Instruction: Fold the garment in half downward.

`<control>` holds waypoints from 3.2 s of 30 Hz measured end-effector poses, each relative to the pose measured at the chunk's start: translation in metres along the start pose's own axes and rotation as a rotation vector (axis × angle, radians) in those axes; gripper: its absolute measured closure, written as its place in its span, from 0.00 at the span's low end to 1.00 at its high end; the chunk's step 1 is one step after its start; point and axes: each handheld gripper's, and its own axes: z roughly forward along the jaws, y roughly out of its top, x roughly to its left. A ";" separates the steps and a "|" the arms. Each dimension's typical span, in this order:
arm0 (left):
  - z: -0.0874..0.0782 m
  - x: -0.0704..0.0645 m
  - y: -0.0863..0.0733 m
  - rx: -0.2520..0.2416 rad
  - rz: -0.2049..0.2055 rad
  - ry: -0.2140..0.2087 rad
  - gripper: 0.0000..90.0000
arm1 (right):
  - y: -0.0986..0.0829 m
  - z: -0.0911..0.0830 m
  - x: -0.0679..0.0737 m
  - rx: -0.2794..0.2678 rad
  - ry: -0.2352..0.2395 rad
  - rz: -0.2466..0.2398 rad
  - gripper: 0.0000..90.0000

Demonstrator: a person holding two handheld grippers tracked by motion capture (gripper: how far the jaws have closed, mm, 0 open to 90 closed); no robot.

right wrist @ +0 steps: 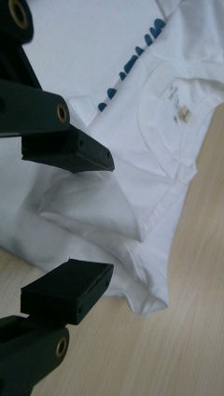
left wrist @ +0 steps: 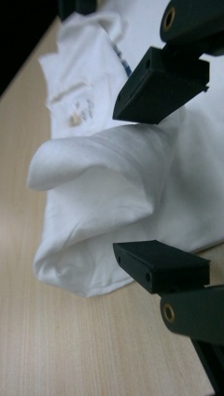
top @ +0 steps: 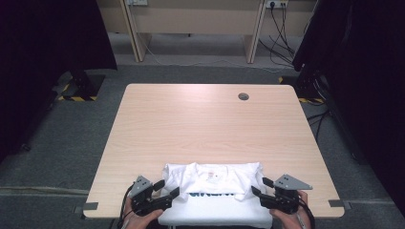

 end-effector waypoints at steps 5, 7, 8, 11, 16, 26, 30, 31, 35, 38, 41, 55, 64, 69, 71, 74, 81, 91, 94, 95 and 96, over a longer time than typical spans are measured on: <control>0.005 -0.002 0.005 0.041 0.045 0.034 0.39 | 0.001 0.011 0.002 0.057 -0.006 -0.023 0.47; 0.009 -0.002 0.008 0.053 0.069 0.059 0.40 | 0.003 0.013 0.001 0.064 -0.007 -0.022 0.46; 0.011 -0.001 0.010 0.056 0.076 0.066 0.40 | 0.004 0.014 0.000 0.068 -0.011 -0.024 0.46; 0.020 0.003 0.018 0.067 0.088 0.088 0.41 | 0.009 0.019 -0.002 0.077 -0.017 -0.028 0.46; 0.034 0.013 0.037 0.119 0.094 0.115 0.40 | 0.024 0.037 -0.013 0.081 -0.039 -0.028 0.45; 0.067 0.034 0.070 0.158 0.080 0.124 0.40 | 0.047 0.065 -0.036 0.083 -0.074 0.012 0.45; 0.075 0.038 0.077 0.161 0.080 0.128 0.40 | 0.052 0.071 -0.043 0.077 -0.078 0.036 0.44; 0.076 0.039 0.078 0.160 0.081 0.128 0.40 | 0.053 0.073 -0.045 0.076 -0.080 0.038 0.43; 0.079 0.042 0.081 0.157 0.077 0.115 0.38 | 0.057 0.078 -0.050 0.080 -0.089 0.052 0.41; 0.080 0.041 0.081 0.145 0.047 0.107 0.31 | 0.060 0.077 -0.050 0.085 -0.091 0.039 0.38; 0.076 0.037 0.085 0.088 0.038 0.119 0.23 | 0.065 0.072 -0.052 0.037 -0.086 0.052 0.35; 0.093 0.029 0.093 0.051 0.081 0.171 0.34 | 0.079 0.086 -0.048 0.011 -0.075 0.044 0.53; 0.087 0.029 0.095 -0.020 0.139 0.178 0.77 | 0.079 0.087 -0.048 -0.028 -0.049 0.014 0.91; 0.079 0.022 0.099 -0.083 0.168 0.180 0.84 | 0.083 0.080 -0.046 -0.071 -0.052 -0.001 0.95; 0.075 0.020 0.102 -0.114 0.172 0.179 0.86 | 0.085 0.076 -0.045 -0.085 -0.050 -0.009 0.95; 0.069 0.017 0.106 -0.161 0.184 0.171 0.87 | 0.088 0.072 -0.042 -0.106 -0.050 -0.014 0.95; 0.040 0.010 0.084 -0.242 0.182 0.083 0.92 | 0.092 0.061 -0.040 -0.157 -0.050 -0.018 0.96; 0.036 0.008 0.061 -0.219 0.183 0.076 0.92 | 0.076 0.039 -0.026 -0.200 -0.044 -0.042 0.95; 0.032 0.007 0.052 -0.193 0.193 0.083 0.92 | 0.064 0.033 -0.018 -0.191 -0.044 -0.070 0.95; 0.031 0.006 0.044 -0.164 0.186 0.073 0.92 | 0.064 0.033 -0.018 -0.191 -0.044 -0.070 0.94; 0.031 0.006 0.044 -0.164 0.186 0.073 0.92 | 0.064 0.033 -0.018 -0.191 -0.044 -0.070 0.94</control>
